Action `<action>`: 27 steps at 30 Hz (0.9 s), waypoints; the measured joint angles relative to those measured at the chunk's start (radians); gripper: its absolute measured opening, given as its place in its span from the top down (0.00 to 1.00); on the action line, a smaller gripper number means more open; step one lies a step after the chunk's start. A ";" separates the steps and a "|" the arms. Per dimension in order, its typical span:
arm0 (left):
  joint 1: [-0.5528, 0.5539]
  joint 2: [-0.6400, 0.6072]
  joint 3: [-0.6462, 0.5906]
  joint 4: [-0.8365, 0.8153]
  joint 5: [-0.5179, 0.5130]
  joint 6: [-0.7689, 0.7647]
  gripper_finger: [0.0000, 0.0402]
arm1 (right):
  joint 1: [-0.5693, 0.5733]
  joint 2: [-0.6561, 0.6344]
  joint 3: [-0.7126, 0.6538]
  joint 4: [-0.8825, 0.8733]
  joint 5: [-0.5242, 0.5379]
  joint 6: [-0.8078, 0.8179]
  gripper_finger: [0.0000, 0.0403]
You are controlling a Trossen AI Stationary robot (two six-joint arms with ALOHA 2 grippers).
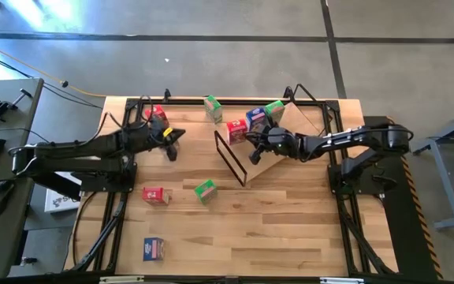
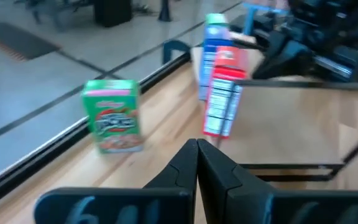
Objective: Stack cereal on shelf
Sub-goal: Put the bottom red cereal box on the shelf
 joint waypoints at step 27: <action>0.334 0.221 0.312 -0.493 0.165 0.072 0.97 | -0.038 0.035 0.000 0.045 -0.038 -0.054 1.00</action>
